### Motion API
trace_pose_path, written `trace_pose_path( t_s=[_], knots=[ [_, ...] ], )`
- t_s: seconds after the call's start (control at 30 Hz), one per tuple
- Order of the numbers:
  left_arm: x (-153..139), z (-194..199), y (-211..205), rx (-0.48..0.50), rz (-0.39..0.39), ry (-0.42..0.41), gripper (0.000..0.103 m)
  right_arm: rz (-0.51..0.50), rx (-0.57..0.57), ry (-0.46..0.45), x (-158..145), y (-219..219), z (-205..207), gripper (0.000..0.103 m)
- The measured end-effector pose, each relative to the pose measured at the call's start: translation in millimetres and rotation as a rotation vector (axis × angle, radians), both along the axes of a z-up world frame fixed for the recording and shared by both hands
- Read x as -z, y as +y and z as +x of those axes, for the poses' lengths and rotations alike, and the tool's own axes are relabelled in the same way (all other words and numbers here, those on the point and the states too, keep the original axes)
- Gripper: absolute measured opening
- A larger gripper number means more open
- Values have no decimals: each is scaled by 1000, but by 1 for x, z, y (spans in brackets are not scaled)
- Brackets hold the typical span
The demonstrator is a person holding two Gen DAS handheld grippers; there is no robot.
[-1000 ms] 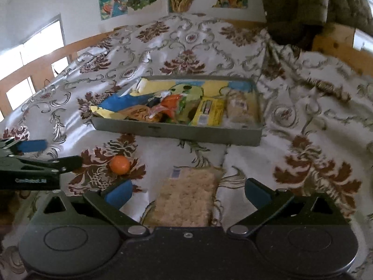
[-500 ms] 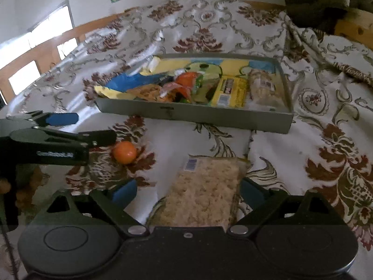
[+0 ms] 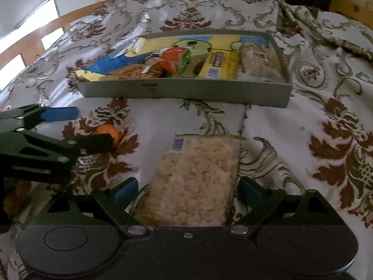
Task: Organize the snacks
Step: 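Move the left tool to the mandarin while the right tool approaches the clear rice-cracker pack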
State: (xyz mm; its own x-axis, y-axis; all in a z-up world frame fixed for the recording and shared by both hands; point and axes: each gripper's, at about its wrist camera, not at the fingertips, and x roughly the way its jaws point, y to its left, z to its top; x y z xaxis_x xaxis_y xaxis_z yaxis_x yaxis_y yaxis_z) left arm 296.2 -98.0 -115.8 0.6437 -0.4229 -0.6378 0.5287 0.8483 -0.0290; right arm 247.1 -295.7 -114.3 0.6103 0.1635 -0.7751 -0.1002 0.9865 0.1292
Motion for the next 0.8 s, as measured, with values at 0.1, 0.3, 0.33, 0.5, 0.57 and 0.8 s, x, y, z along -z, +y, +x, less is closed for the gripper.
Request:
trace_pose_path(
  t_s=[0.1,0.3,0.33,0.5,0.57,0.8],
  knots=[
    [7,4,-4,15,23,42,85,20,-30,-6,-3,3,-2,92],
    [13,6,-3,13,33,50,67,10,-45,16,4,5,1,93],
    [13,6,-4,16,37,47,62,2,-48,15,4,6,1,93],
    [13,5,-8,13,75,29,43,66,-45,17,-4,3,0,77],
    [12,6,-7,15,61,39,38,92,-54,11,-11,2,1,70],
    [9,10,2,-12,13,87,37,225,-38,-21,-32,-12,-2,53]
  ],
)
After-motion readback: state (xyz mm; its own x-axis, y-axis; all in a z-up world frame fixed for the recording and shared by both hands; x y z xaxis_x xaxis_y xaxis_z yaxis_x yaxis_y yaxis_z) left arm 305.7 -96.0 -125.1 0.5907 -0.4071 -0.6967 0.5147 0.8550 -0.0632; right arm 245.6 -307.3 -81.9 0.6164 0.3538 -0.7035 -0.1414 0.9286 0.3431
